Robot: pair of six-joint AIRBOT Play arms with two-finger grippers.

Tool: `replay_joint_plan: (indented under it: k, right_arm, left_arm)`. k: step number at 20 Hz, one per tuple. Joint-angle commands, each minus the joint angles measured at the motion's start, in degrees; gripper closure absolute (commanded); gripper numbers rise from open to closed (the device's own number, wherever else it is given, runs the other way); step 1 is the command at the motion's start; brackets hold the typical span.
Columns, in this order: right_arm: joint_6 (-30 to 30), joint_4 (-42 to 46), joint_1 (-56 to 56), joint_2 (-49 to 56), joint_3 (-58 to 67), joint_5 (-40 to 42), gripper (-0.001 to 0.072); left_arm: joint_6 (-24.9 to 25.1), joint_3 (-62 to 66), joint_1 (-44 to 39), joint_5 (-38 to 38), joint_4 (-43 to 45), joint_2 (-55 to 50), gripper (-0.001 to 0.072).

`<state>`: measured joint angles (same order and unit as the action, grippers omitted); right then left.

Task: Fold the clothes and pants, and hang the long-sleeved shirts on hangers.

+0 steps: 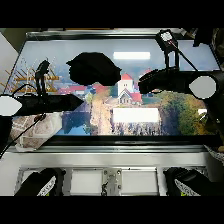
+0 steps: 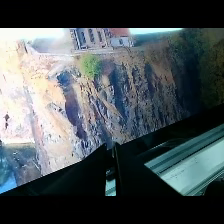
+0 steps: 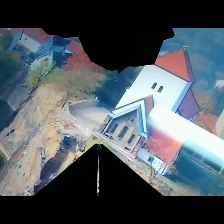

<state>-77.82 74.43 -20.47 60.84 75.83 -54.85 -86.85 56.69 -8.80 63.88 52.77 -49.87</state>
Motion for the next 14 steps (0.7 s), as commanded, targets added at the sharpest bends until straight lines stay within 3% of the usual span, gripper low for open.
replay_joint_plan:
  k: [1, 8, 11, 12, 13, 14]
  right_arm:
    - [0.0, 0.0, 0.0, 0.1, 0.0, 0.1, 0.0695]
    - [0.0, 0.0, 0.0, 0.6, -0.1, 0.0, 0.0696]
    - [0.0, 0.0, 0.0, 0.7, -0.1, 0.0, 0.0696]
    - [0.0, 0.0, 0.0, 0.7, -0.1, 0.0, 0.0696]
    - [0.0, 0.0, 0.0, 0.8, -0.1, 0.0, 0.0695]
    - [0.0, 0.0, 0.0, 0.8, -0.1, 0.0, 0.0696]
  left_arm:
    - [0.0, -0.2, 0.0, -0.1, -0.1, -0.1, 0.0652]
    - [0.0, -0.4, 0.0, -0.5, -0.3, -0.4, 0.0652]
    - [0.0, -0.4, 0.1, -5.8, -0.3, -0.4, 0.0651]
    - [0.1, -0.4, 0.4, -6.0, 0.0, -0.4, 0.0614]
    - [0.1, -0.3, 1.2, -5.7, 1.0, -0.4, 0.0250]
    - [0.0, -0.2, 2.6, -5.0, 3.3, -0.3, -0.0013]
